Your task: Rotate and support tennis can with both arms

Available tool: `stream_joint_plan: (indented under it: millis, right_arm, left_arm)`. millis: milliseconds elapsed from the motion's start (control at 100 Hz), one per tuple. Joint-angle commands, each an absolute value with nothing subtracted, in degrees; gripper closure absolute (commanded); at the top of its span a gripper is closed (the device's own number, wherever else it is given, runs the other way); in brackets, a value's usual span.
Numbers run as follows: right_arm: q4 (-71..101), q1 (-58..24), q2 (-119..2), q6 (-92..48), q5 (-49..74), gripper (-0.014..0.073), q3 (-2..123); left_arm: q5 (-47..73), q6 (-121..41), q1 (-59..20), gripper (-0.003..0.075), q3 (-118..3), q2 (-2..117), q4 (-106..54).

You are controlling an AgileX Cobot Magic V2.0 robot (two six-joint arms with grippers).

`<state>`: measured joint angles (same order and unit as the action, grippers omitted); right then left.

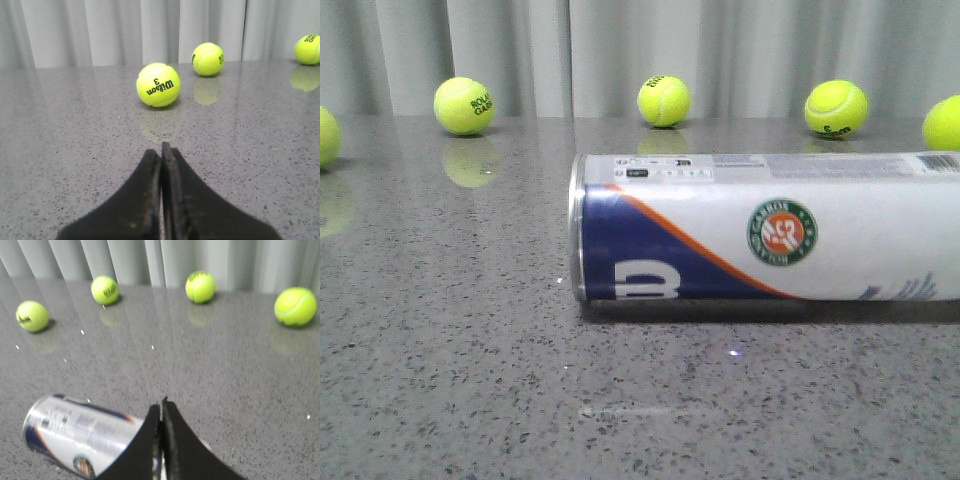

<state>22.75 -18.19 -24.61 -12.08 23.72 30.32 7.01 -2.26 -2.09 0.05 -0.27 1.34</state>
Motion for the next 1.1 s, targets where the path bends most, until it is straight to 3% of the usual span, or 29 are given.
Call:
stream_joint_plan:
  millis: [0,270,610,1090]
  right_arm:
    - [23.6,-17.9,-20.2,-12.5,19.7,0.0654,30.8]
    - [22.7,-17.9,-8.8,-12.6,24.9,0.0654,29.6]
    - [22.8,-17.9,-7.6,-12.6,27.7,0.0654,29.6]
    - [22.8,-17.9,-7.6,-12.6,27.7,0.0654,29.6]
  left_arm:
    - [1.1,-1.6,-2.1,0.0739,2.6,-2.3,1.1]
    - [0.7,-1.6,-2.0,0.0739,2.6,-2.3,1.4]
    - [1.2,-1.6,-2.0,0.0739,0.4,-2.3,0.6]
    - [26.3,-1.6,-2.0,0.0739,-17.8,10.5,0.0]
